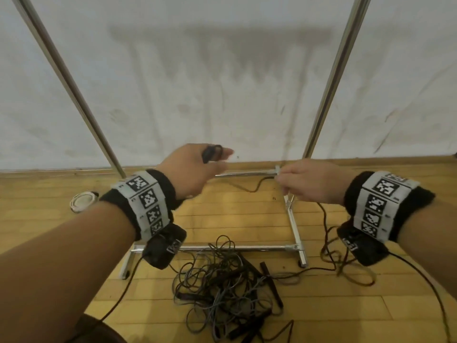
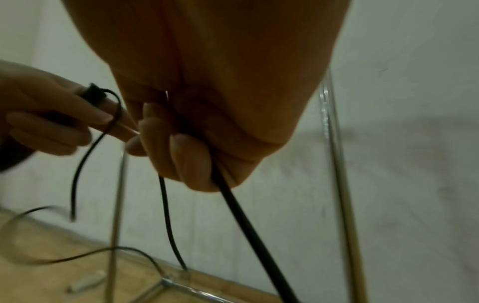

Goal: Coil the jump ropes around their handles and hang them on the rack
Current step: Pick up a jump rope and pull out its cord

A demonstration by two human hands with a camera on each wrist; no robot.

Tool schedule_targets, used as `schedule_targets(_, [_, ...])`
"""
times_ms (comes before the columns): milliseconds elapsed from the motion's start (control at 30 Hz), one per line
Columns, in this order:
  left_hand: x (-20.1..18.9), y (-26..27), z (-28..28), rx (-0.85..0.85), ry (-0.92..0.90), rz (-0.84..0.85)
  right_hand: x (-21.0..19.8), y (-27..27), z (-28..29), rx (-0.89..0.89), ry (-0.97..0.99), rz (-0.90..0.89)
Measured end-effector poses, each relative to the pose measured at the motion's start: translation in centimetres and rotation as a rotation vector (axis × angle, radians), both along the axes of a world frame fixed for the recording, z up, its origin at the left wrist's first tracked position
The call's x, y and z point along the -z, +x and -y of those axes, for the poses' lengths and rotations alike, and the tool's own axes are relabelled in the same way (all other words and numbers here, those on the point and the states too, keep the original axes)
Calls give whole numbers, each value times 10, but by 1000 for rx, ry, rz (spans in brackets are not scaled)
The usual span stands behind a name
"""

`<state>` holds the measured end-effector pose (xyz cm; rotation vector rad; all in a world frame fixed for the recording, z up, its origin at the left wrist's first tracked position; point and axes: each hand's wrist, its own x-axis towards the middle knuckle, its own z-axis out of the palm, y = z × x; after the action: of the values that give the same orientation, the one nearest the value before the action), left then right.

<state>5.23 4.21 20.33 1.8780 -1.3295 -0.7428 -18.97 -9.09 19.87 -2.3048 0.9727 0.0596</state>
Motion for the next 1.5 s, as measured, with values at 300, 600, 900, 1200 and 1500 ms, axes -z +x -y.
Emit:
schedule_targets(300, [-13,-41,11,269,5,44,-27,19,-35,42,388,332])
schedule_targets(600, [-19,-7,18,8,-123,135,-10,1,-12,-2,301,297])
schedule_targets(900, [-2,53,15,-269,-72,233,28,-45,29,75,136,-29])
schedule_targets(1200, [14,98,-7,-406,217,405,50,-84,49,265,-3,-322])
schedule_targets(1500, [-2,-28,11,231,27,6,-14,24,-23,143,353,187])
